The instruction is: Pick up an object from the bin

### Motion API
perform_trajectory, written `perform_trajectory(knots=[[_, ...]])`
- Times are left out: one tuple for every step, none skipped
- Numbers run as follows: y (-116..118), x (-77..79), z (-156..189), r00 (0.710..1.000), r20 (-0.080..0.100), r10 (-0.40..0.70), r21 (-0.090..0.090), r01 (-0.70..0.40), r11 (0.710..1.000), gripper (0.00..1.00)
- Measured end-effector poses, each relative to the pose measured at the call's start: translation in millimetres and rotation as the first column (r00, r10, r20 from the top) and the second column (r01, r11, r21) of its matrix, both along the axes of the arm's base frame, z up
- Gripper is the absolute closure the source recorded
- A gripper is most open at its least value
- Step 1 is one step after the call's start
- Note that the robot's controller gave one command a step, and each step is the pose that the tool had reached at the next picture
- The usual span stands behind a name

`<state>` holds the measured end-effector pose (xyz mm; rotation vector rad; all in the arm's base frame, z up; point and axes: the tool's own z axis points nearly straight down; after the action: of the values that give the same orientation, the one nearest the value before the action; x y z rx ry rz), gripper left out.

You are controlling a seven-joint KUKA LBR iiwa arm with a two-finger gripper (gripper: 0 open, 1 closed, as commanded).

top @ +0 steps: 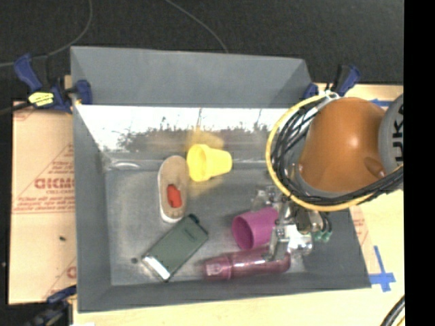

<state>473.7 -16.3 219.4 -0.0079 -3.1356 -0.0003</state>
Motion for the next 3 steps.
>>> perform_trajectory(knots=[[0, 1.7, 4, 1.0, 0.009, 0.001, -0.001, -0.001, 1.0, 0.0], [-26, 53.9, -118, 0.998, 0.01, 0.062, -0.002, -0.062, 0.998, 0.0], [-28, 61.4, -82, 0.997, 0.009, -0.081, 0.001, 0.081, 0.997, 0.0]])
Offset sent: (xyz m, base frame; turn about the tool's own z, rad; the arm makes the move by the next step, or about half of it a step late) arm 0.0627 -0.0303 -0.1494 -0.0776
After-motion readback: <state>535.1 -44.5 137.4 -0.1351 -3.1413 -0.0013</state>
